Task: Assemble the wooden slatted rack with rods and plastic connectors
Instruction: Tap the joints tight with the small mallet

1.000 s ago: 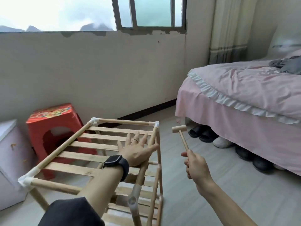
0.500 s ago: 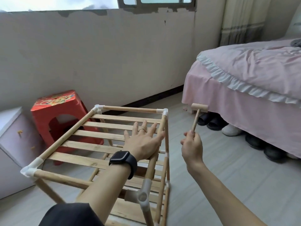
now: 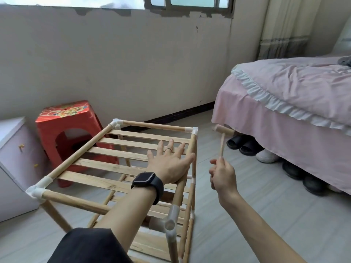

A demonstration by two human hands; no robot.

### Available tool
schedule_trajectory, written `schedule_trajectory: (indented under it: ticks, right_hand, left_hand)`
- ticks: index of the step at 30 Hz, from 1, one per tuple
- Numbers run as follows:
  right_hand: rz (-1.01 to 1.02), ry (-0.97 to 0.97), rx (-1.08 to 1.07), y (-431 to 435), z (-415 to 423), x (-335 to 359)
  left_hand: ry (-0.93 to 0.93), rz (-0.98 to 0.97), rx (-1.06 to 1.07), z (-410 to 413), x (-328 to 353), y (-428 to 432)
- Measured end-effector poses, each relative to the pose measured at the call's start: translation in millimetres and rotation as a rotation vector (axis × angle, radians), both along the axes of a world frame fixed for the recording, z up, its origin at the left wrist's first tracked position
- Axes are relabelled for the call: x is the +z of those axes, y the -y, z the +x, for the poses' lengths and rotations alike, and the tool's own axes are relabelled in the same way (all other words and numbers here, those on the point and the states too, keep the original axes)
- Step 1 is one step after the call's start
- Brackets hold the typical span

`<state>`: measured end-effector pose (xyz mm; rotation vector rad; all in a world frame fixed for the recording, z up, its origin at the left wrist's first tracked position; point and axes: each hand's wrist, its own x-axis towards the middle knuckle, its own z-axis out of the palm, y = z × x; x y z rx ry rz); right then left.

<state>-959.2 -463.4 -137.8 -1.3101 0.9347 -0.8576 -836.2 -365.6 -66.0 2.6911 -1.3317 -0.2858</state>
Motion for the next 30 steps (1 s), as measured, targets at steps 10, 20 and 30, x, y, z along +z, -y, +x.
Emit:
schedule_trajectory:
  ticks: [10,20,30]
  right_hand:
    - [-0.044,-0.102,0.107,-1.4,-10.7,-9.5]
    - [-0.574,-0.401,0.061,-10.9,-102.0,24.7]
    - [-1.092,-0.392,0.179,-18.8,-119.8,83.3]
  left_hand:
    - [-0.09,0.049,-0.1,3.8,12.0,-2.4]
    - [-0.197,0.209,-0.186,21.6,49.3,-36.5]
    - [0.448,-0.262,0.006,19.0,-7.3,-60.5]
